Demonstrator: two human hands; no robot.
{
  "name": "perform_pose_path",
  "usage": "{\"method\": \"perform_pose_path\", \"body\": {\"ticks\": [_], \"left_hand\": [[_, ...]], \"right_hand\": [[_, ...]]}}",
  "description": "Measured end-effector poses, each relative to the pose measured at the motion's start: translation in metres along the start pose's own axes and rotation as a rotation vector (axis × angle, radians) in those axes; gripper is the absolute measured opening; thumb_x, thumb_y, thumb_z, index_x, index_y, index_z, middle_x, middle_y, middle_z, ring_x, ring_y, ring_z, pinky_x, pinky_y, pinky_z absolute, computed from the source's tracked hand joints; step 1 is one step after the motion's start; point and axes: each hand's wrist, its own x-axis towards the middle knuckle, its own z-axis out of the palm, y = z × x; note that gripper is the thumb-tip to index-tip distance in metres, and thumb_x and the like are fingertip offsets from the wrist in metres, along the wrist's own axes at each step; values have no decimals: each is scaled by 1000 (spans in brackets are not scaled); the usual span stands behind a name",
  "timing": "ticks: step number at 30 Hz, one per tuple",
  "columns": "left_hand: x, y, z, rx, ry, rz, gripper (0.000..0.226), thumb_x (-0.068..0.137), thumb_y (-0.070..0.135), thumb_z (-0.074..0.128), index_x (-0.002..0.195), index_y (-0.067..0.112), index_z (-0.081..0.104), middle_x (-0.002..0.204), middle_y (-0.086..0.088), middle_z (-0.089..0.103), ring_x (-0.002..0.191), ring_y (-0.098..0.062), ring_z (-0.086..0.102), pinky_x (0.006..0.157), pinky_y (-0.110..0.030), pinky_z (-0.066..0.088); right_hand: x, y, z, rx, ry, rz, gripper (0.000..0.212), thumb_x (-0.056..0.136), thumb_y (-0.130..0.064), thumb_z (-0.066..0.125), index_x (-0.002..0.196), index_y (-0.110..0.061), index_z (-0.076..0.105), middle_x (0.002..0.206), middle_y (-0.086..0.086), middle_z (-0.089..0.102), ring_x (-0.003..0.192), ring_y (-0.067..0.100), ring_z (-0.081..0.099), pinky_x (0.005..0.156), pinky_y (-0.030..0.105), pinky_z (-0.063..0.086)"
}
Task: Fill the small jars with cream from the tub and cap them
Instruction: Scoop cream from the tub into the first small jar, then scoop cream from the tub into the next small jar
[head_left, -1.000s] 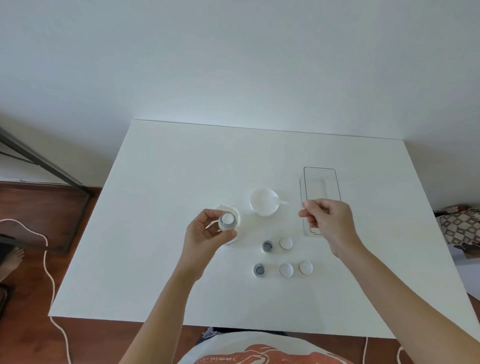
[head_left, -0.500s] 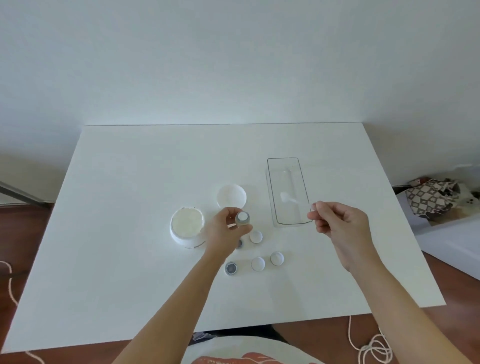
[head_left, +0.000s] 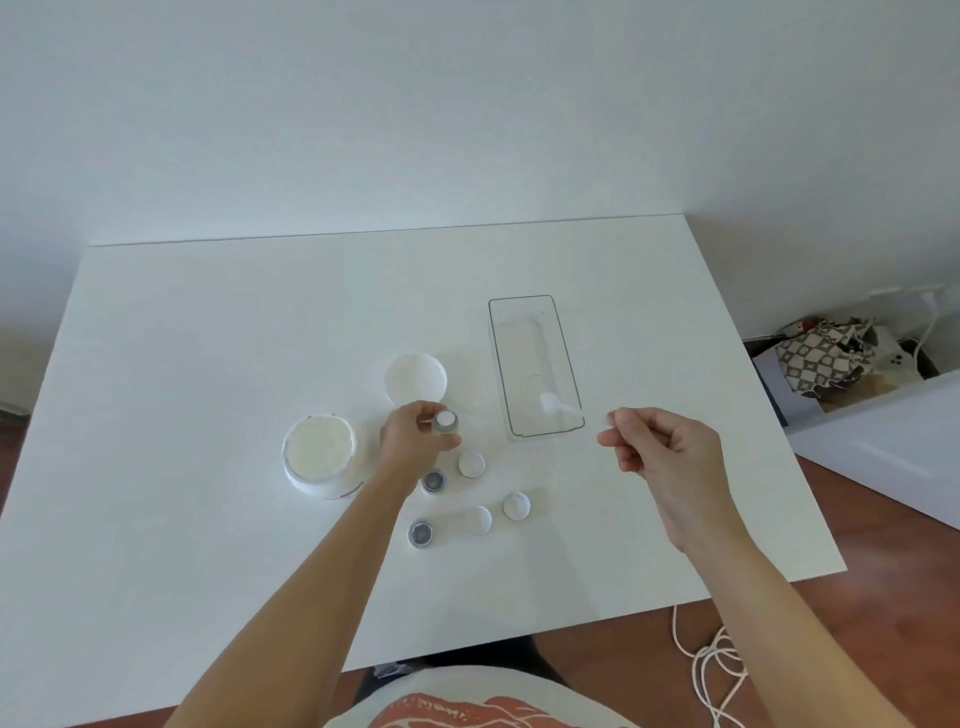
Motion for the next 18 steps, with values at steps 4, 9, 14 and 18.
{"method": "perform_pose_path", "body": {"ticks": [4, 9, 14, 18], "left_hand": [[6, 0, 3, 55, 34, 25, 38, 74, 2, 83, 105, 19, 70, 89, 10, 61, 85, -11, 56, 67, -13, 39], [9, -2, 6, 181, 58, 95, 42, 75, 2, 83, 112, 17, 69, 101, 4, 60, 92, -15, 54, 78, -21, 40], [8, -7, 6, 187, 66, 94, 45, 74, -1, 82, 114, 13, 69, 102, 1, 61, 93, -17, 56, 86, -26, 43], [7, -5, 4, 189, 65, 97, 46, 75, -4, 81, 116, 11, 68, 103, 1, 60, 93, -16, 55, 85, -23, 41]], "right_hand": [[0, 2, -1, 5, 0, 11, 16, 91, -14, 62, 82, -10, 74, 69, 6, 73, 55, 10, 55, 61, 25, 49], [0, 2, 4, 21, -16, 19, 15, 91, -13, 62, 84, -8, 74, 69, 6, 73, 56, 11, 55, 60, 23, 48], [-2, 1, 10, 25, -29, 19, 15, 92, -12, 61, 85, -9, 73, 70, 6, 72, 57, 11, 55, 60, 23, 48], [-3, 1, 15, 29, -45, 19, 15, 92, -12, 61, 85, -10, 73, 70, 6, 72, 57, 11, 54, 61, 25, 48]]}}
